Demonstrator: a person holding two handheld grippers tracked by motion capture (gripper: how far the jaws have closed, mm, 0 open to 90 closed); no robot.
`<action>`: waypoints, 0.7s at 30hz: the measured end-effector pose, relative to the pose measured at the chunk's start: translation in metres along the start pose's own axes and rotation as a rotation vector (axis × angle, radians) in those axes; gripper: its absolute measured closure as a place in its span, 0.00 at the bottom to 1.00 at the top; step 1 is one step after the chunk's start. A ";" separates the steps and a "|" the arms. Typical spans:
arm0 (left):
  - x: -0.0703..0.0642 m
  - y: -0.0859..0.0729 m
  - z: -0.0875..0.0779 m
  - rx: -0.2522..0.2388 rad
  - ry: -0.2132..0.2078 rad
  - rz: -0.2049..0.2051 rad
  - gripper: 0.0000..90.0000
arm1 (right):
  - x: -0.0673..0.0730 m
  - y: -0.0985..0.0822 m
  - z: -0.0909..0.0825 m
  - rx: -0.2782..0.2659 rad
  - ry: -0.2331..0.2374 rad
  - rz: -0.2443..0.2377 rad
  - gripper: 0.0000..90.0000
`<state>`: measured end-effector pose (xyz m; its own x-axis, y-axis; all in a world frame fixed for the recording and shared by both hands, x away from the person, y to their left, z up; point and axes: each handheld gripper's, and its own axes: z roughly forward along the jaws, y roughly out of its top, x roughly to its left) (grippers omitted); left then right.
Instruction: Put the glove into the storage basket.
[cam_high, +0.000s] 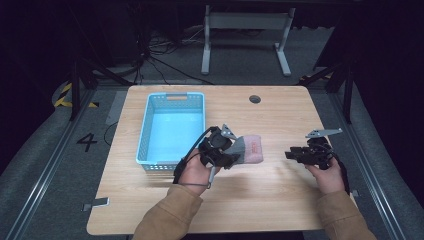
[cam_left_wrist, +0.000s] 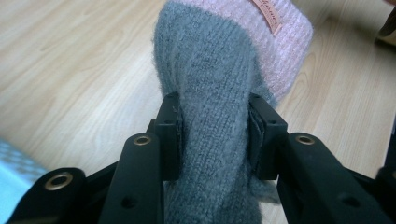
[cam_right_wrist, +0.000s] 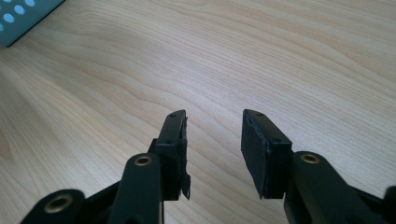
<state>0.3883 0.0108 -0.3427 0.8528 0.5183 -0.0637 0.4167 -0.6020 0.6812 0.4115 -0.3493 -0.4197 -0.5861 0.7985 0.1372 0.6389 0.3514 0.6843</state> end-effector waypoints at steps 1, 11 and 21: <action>0.003 0.000 -0.005 -0.003 0.006 -0.005 0.70 | 0.000 0.000 0.000 0.002 0.000 0.001 0.68; 0.029 -0.009 -0.037 -0.018 0.072 -0.018 0.70 | 0.000 -0.001 0.001 0.008 0.004 0.007 0.68; 0.057 -0.028 -0.065 -0.054 0.120 -0.050 0.70 | 0.002 -0.009 -0.001 0.022 0.001 0.005 0.67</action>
<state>0.4052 0.0966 -0.3179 0.7862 0.6178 -0.0132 0.4378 -0.5418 0.7175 0.4045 -0.3516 -0.4251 -0.5834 0.7999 0.1410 0.6527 0.3584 0.6675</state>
